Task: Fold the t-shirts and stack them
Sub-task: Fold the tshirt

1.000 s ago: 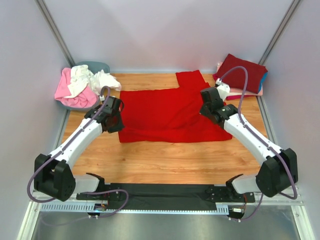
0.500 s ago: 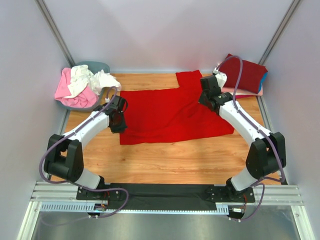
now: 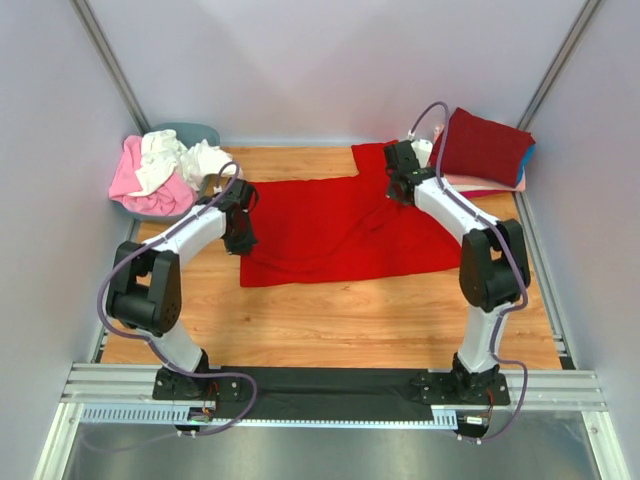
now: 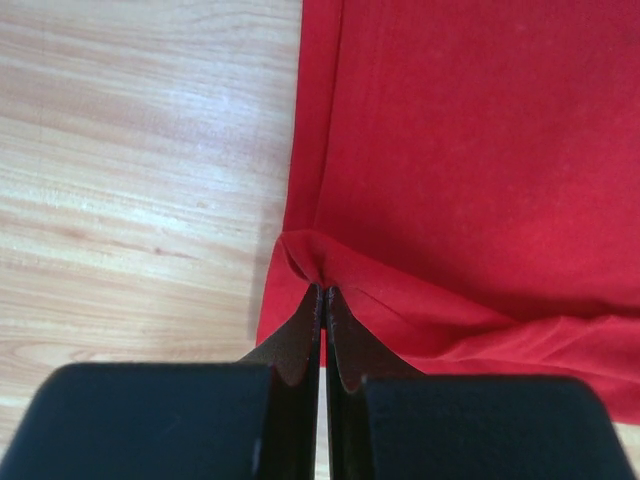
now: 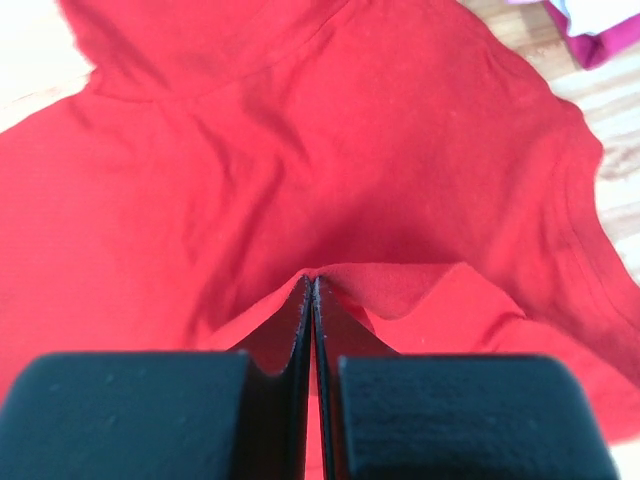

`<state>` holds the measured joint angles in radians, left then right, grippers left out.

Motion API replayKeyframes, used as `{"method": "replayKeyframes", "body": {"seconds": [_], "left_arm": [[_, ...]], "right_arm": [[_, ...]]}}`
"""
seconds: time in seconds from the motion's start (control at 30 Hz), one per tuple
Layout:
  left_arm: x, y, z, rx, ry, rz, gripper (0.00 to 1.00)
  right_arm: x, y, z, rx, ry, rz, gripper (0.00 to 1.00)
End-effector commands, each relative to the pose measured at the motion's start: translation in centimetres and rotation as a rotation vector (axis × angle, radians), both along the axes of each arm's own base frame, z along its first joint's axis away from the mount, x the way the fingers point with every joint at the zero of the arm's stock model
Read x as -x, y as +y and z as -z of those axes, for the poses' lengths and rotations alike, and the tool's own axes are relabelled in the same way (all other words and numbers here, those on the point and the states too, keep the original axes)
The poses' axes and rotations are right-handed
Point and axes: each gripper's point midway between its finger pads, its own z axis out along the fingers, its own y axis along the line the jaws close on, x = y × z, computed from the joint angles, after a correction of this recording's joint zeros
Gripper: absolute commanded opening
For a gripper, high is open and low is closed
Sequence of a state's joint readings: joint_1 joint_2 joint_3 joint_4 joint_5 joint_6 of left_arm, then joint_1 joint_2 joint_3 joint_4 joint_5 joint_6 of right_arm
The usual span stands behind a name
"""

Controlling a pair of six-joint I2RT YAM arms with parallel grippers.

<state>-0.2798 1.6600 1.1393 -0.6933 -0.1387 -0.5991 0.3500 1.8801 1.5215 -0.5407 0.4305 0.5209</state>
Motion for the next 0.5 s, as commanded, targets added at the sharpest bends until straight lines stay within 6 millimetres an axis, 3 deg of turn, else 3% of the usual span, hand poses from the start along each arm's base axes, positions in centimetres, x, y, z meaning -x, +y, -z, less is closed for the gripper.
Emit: {"method": "replayKeyframes", "body": {"seconds": [0.0,0.13,0.17,0.23,0.27,0.3,0.33,0.37,0.43,0.47], "left_arm": [[-1.4,-0.2,-0.5,0.012,-0.017,0.012,0.0],[-1.8,-0.3,0.1,0.009,0.007,0.021,0.09],[-1.7,-0.4,-0.1,0.011,0.008,0.024,0.14],[-1.3,-0.5,-0.6,0.024,0.008,0.015,0.23],[-0.5,-0.7,-1.1,0.045,-0.014,0.019,0.4],[0.0,-1.4,-1.4,0.08,-0.028,0.02,0.48],[0.5,-2.1,-1.8,0.091,-0.055,0.034,0.58],[1.7,-2.1,-2.2,0.096,-0.073,0.042,0.82],[3.0,-2.5,-2.7,0.103,-0.082,0.048,0.89],[3.9,-2.3,-3.0,0.111,-0.093,0.045,0.9]], "right_arm": [[-2.8,-1.0,-0.6,0.06,-0.035,0.035,0.0],[-4.2,-2.2,0.3,0.105,-0.003,0.085,0.02],[-4.4,-2.6,1.4,0.12,0.027,0.093,0.14],[-5.6,-3.1,0.4,0.131,0.008,0.114,0.41],[-5.4,-4.0,1.7,0.155,0.062,0.129,0.59],[-5.5,-4.4,1.7,0.165,0.075,0.14,0.9],[-6.4,-4.9,-0.1,0.164,0.041,0.172,0.98],[-5.9,-5.7,0.4,0.181,0.087,0.183,1.0],[-5.5,-6.2,-0.2,0.167,0.094,0.191,1.0],[-4.9,-6.6,-1.6,0.147,0.073,0.199,1.0]]}}
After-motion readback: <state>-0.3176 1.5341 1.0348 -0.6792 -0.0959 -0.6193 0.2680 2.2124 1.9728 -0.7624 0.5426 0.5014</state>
